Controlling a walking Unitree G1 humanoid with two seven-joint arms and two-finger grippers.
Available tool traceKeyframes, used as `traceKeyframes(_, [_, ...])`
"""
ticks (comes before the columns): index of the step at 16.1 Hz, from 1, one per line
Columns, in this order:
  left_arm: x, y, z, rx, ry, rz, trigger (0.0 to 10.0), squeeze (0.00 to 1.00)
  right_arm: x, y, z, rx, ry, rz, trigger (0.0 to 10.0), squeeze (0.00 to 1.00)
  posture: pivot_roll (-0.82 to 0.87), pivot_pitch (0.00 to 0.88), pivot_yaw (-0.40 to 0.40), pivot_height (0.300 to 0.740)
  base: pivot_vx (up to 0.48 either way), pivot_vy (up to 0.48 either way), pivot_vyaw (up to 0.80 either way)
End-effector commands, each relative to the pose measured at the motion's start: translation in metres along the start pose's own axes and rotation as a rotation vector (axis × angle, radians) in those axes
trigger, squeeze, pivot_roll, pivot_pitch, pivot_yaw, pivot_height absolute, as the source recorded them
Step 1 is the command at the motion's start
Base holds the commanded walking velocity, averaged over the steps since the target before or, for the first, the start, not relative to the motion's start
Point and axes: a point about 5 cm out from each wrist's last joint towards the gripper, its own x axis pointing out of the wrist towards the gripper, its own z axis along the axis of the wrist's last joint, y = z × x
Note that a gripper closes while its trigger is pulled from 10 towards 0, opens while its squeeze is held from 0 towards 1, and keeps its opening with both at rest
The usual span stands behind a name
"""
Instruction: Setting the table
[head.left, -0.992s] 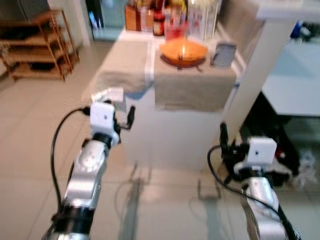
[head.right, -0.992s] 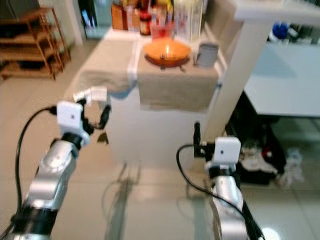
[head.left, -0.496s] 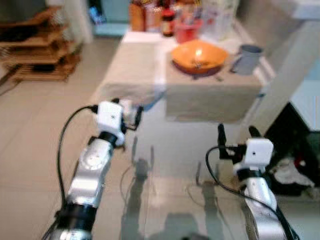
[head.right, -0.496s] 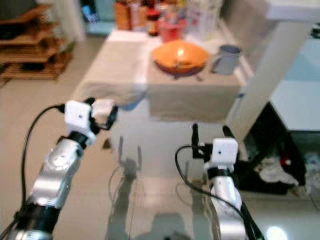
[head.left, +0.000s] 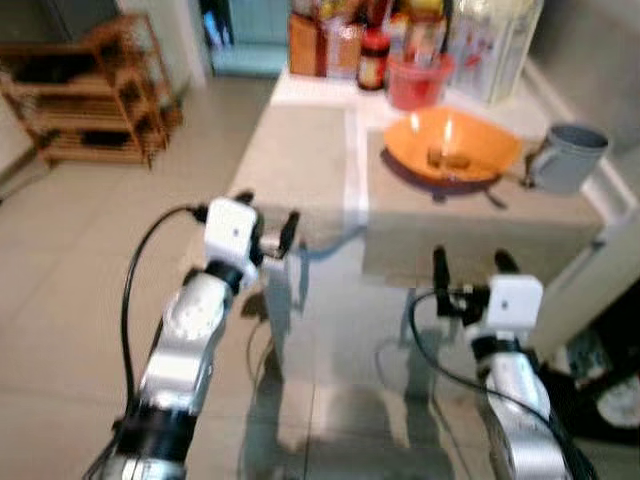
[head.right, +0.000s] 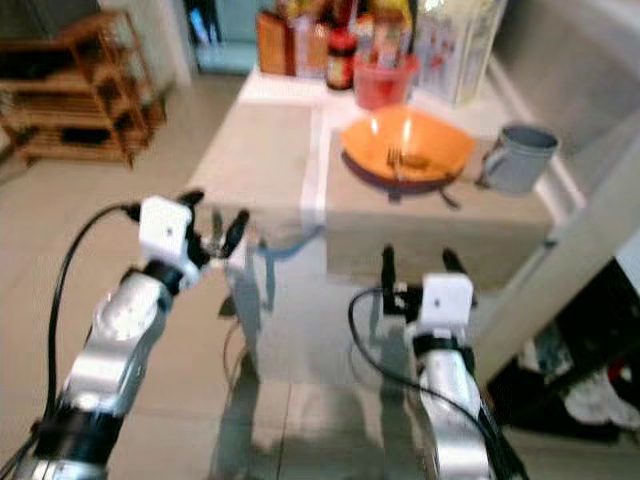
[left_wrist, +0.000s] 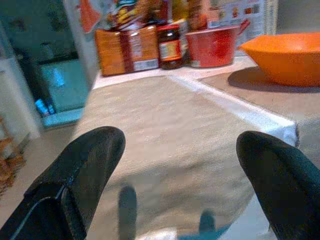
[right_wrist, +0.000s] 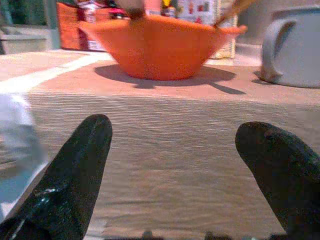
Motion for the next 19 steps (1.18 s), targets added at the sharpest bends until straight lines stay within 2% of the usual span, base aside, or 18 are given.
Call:
traceKeyframes(1, [0.002,-0.0066,0.0018,0.013,-0.01,-0.029,10.0,0.0,-0.0001,-0.0061,-0.0016,-0.015,0.006,-0.018,10.0,0.0,0.02,0.0,0.016,0.718,0.0,-0.465,0.0])
traceKeyframes(8, [0.0032,-0.0061,0.0016,0.001,-0.013,-0.035,10.0,0.0,-0.0009,-0.0051,-0.0021,-0.021,0.005,-0.012,10.0,0.0,0.01,0.0,0.017,0.718,0.0,-0.432,0.0])
traceKeyframes(15, [0.0032,-0.0057,-0.0024,0.0,0.007,-0.039,10.0,0.0,-0.0051,-0.0048,-0.0019,-0.023,0.011,-0.009,10.0,0.0,0.01,0.0,0.017,0.718,0.308,-0.353,0.0])
traceKeyframes(19, [0.0036,-0.0034,-0.0028,-0.015,0.004,-0.014,10.0,0.0,-0.0059,-0.0044,-0.0022,-0.025,0.014,-0.009,10.0,0.0,0.01,0.0,0.017,0.718,0.321,0.0,0.0])
